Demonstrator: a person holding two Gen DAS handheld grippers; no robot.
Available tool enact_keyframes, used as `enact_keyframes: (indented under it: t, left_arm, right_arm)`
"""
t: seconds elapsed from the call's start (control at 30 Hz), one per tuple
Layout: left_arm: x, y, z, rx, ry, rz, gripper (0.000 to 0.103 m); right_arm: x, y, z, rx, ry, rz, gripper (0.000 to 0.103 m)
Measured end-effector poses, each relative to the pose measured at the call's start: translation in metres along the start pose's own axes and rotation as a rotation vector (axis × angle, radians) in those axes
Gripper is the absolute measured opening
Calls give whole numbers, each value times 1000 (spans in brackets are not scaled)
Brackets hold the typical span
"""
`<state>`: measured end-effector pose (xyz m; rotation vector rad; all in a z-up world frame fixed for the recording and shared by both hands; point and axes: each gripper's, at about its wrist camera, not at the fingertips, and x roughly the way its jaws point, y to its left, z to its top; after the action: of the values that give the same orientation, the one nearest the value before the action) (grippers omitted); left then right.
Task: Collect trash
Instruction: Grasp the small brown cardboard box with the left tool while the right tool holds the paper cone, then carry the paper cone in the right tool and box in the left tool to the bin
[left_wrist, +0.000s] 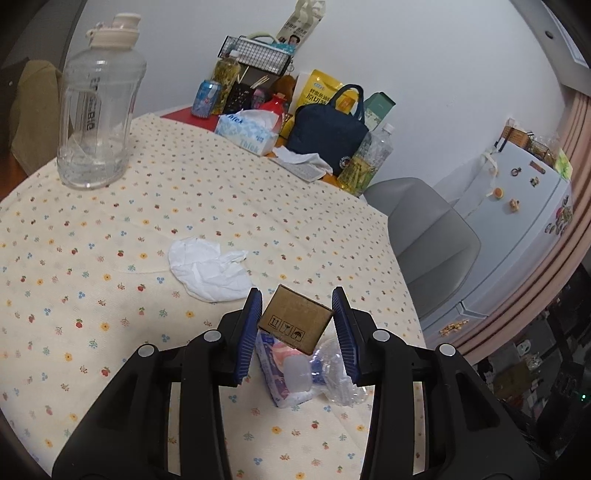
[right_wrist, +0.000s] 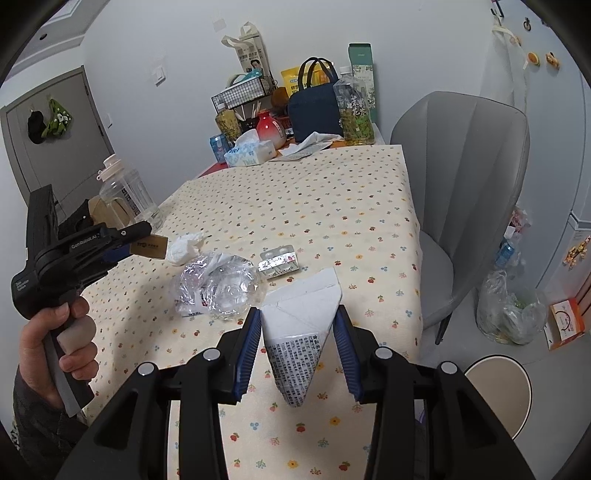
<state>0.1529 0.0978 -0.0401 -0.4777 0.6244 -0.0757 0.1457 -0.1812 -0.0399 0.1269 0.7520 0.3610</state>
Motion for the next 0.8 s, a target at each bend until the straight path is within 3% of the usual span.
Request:
enact_keyframes:
  t: [0.37,0.8]
  left_arm:
    - [-1,-50,-9,82,13,-60,39]
    - [25,-111,-30,186,79,-107,39]
  right_arm:
    - [-26,-26,1,42,-49,-48,40]
    - [-37,-75,-6,129,-80,-106,40]
